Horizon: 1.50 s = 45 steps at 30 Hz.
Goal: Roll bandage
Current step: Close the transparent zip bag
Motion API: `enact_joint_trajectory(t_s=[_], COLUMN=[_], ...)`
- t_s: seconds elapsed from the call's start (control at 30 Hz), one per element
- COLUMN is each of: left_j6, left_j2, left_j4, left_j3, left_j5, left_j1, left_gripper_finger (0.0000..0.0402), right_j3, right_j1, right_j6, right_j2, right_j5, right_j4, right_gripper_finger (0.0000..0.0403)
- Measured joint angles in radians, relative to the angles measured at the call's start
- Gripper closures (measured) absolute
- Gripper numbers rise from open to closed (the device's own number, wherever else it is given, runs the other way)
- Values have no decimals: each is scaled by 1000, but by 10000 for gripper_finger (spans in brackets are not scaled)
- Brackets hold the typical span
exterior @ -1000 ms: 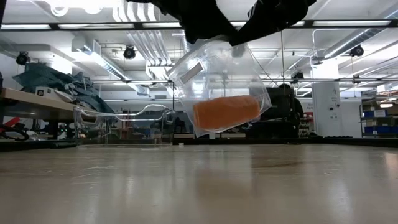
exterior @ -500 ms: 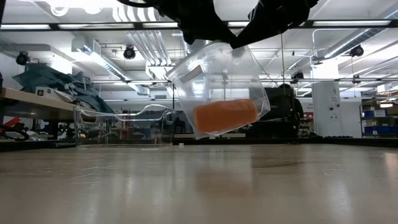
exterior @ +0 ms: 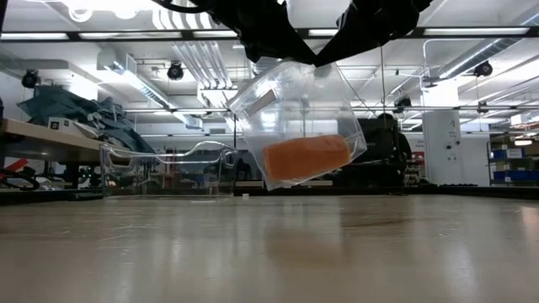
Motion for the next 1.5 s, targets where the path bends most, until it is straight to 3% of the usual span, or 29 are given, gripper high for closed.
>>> enact_joint_trajectory(t_s=[1.3, 1.5], left_j6=[-7, -8], left_j2=[-2, -2], left_j4=[-78, -79], left_j3=[0, 0], left_j5=[-25, 25], left_j1=[-16, -17], left_gripper_finger=[391, 393], right_j3=[-3, -3], right_j1=[0, 0], right_j6=[4, 4], right_j2=[1, 1], right_j5=[-6, -9], right_j4=[-2, 0], right_gripper_finger=[403, 403])
